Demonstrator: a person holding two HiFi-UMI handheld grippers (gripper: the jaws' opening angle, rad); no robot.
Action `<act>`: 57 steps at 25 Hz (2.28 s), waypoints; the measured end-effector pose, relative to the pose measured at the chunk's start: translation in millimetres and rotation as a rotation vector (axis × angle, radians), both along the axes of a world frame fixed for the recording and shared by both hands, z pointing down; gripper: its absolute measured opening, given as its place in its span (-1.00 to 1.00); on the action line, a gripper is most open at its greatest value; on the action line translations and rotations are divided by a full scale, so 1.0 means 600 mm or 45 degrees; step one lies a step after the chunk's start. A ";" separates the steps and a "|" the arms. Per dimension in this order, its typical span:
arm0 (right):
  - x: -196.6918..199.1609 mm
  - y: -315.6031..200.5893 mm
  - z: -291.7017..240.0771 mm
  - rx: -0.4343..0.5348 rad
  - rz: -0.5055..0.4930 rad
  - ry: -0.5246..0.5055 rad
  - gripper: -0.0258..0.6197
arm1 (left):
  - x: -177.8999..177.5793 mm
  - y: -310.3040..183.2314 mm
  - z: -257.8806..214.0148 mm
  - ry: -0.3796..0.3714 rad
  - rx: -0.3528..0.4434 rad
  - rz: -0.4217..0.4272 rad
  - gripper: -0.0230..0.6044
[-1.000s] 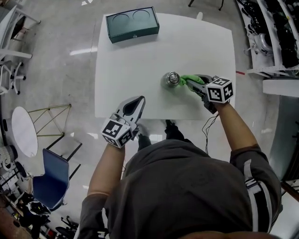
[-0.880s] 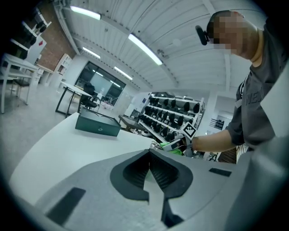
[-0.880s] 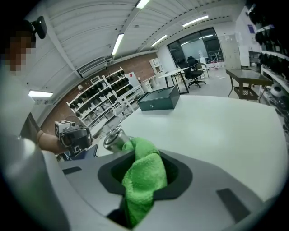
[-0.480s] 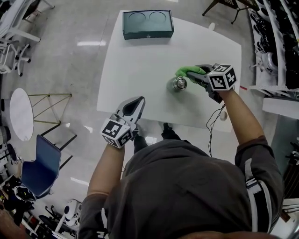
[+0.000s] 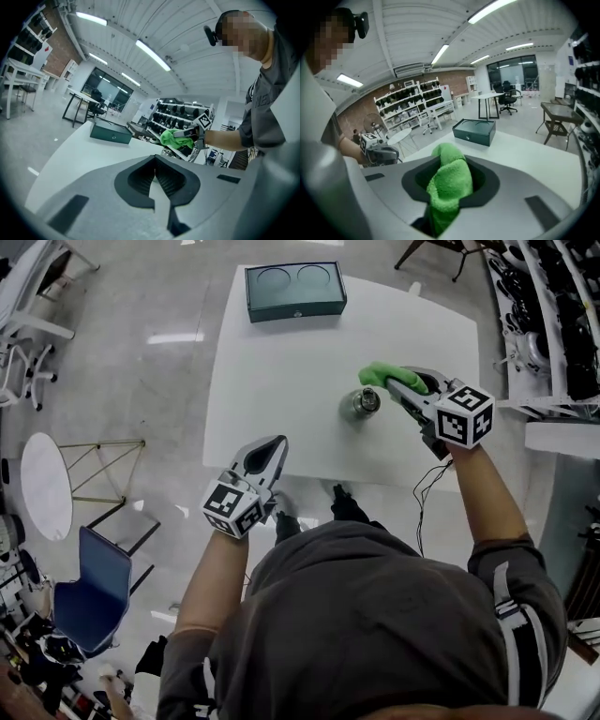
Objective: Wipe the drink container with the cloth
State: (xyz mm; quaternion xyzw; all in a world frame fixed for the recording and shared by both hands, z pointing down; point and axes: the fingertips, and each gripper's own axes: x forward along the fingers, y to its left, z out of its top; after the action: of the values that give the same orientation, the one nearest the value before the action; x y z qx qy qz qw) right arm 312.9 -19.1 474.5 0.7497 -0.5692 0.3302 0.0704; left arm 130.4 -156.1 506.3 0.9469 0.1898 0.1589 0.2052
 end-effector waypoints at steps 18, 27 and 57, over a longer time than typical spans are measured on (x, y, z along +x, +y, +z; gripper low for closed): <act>-0.160 0.000 0.147 0.638 1.028 -0.705 -0.67 | -0.083 0.005 0.008 0.012 -0.009 0.339 -0.91; -0.183 0.058 0.170 0.526 1.049 -0.677 -0.67 | -0.115 -0.016 -0.005 0.031 -0.007 0.305 -0.91; -0.023 0.039 0.036 0.061 -0.013 0.005 -0.67 | -0.037 0.103 -0.057 0.032 0.075 -0.069 -0.91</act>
State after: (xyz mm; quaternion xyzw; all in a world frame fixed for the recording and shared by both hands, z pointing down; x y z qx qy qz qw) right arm 299.2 4.1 496.2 0.7489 -0.5806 0.3147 0.0551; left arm 108.3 -94.4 472.4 0.9592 0.1619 0.1471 0.1790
